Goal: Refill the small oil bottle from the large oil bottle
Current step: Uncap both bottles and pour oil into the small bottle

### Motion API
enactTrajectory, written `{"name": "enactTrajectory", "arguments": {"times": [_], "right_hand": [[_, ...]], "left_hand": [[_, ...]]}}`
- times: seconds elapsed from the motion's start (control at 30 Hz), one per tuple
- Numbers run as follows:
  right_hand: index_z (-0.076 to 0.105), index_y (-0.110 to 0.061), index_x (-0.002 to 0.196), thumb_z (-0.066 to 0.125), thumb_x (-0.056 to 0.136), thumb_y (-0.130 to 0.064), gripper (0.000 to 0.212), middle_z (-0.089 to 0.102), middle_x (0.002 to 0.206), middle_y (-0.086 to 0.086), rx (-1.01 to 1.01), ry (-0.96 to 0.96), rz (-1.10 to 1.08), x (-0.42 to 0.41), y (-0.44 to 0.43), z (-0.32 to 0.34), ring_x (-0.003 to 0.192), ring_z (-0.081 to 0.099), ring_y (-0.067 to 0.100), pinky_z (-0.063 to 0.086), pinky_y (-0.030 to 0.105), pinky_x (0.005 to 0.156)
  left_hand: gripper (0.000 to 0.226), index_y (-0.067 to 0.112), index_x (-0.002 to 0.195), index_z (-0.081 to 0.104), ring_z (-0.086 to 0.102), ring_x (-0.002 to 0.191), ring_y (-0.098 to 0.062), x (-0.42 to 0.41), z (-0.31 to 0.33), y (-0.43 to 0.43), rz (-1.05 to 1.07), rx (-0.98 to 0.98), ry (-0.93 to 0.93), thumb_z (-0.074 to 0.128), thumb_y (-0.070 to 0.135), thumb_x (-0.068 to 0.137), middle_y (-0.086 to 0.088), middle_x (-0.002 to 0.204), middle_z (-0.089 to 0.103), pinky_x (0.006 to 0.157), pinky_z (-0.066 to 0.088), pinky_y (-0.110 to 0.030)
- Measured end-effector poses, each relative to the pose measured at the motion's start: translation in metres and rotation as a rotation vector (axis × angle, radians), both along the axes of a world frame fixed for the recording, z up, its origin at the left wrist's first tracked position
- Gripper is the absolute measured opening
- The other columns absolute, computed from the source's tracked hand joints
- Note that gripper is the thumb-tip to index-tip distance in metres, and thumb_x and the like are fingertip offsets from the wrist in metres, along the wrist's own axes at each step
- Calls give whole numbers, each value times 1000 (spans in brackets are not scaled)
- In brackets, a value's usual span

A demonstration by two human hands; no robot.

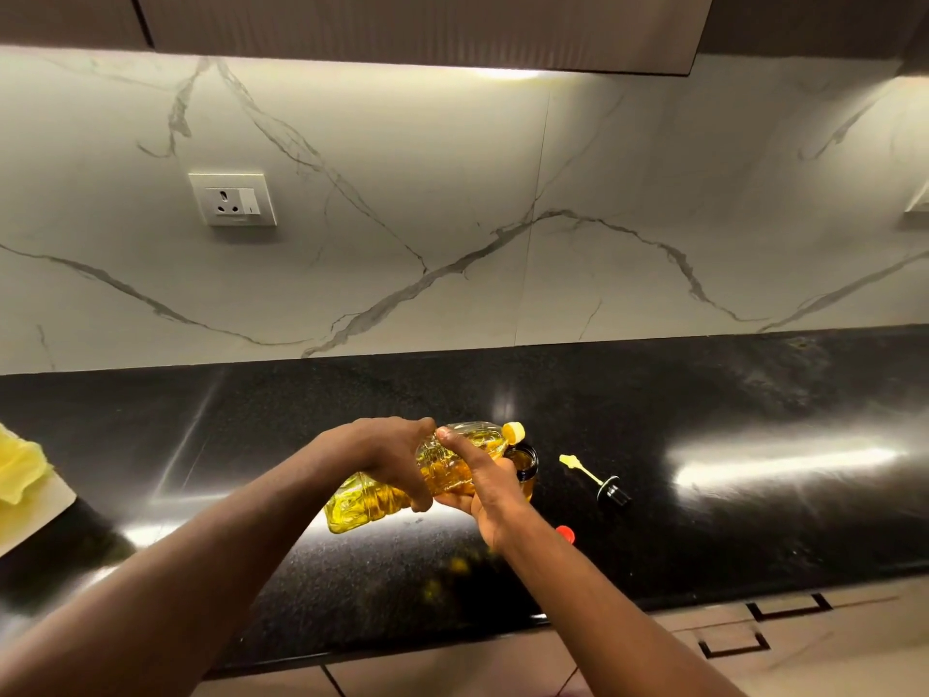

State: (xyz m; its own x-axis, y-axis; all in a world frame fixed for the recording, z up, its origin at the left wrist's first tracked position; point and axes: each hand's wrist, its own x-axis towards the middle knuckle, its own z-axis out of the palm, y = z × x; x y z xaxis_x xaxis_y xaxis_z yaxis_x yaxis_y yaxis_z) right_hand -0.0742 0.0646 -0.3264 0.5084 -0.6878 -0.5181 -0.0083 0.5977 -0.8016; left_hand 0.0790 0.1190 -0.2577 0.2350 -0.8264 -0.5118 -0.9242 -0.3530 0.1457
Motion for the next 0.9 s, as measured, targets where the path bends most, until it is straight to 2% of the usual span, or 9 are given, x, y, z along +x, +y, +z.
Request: {"name": "enactTrajectory", "arguments": {"times": [0.23, 0.37, 0.43, 0.5, 0.6, 0.67, 0.77, 0.9], "right_hand": [[65, -17, 127, 97, 72, -37, 67, 78, 113, 9, -64, 23, -7, 1, 3, 2, 98, 79, 28, 68, 47, 77], [61, -22, 133, 97, 69, -36, 74, 78, 114, 5, -193, 36, -27, 7, 0, 6, 100, 78, 25, 68, 55, 76], [50, -33, 134, 98, 66, -40, 84, 74, 119, 1, -326, 54, -37, 11, 0, 11, 103, 76, 22, 68, 53, 78], [42, -42, 130, 97, 63, -48, 87, 71, 120, -2, -521, 107, -8, 14, 0, 19, 103, 74, 16, 67, 49, 84], [40, -32, 132, 95, 72, -48, 83, 61, 109, -15, -829, 223, 79, 20, 2, 30, 98, 67, 6, 62, 40, 93], [38, -28, 137, 93, 74, -48, 86, 59, 112, -14, -1019, 274, 133, 28, 2, 36, 100, 66, 8, 60, 35, 92], [35, -28, 144, 92, 76, -47, 91, 62, 126, -3, -1207, 298, 214, 42, 3, 36, 107, 64, 11, 58, 30, 89], [32, -31, 151, 91, 77, -43, 95, 60, 134, 3, -1324, 311, 320, 58, 3, 26, 113, 67, 18, 62, 36, 92]], "left_hand": [[105, 34, 152, 27, 60, 118, -23, 3, -19, 11, 12, -119, 76, 86, 55, 68, -2, 139, 59, 98, 56, -43], [103, 40, 151, 26, 58, 118, -19, 4, -33, 23, 65, -290, 221, 87, 50, 69, 3, 140, 57, 99, 55, -42], [103, 44, 151, 25, 58, 120, -18, 5, -39, 30, 114, -389, 335, 88, 50, 69, 5, 142, 56, 101, 56, -43], [102, 50, 147, 27, 61, 117, -17, 6, -44, 35, 163, -490, 378, 87, 59, 65, 8, 136, 59, 100, 57, -48], [98, 52, 141, 35, 62, 115, -16, 11, -56, 40, 216, -636, 349, 83, 76, 60, 15, 126, 60, 98, 55, -54], [94, 50, 133, 43, 63, 111, -14, 17, -63, 42, 279, -731, 375, 84, 84, 55, 17, 120, 60, 91, 59, -51], [87, 40, 126, 49, 68, 104, -11, 18, -65, 48, 365, -818, 461, 89, 75, 57, 13, 115, 63, 86, 63, -42], [80, 37, 124, 48, 69, 103, -10, 18, -75, 55, 452, -882, 498, 89, 60, 60, 10, 116, 64, 86, 63, -39]]}}
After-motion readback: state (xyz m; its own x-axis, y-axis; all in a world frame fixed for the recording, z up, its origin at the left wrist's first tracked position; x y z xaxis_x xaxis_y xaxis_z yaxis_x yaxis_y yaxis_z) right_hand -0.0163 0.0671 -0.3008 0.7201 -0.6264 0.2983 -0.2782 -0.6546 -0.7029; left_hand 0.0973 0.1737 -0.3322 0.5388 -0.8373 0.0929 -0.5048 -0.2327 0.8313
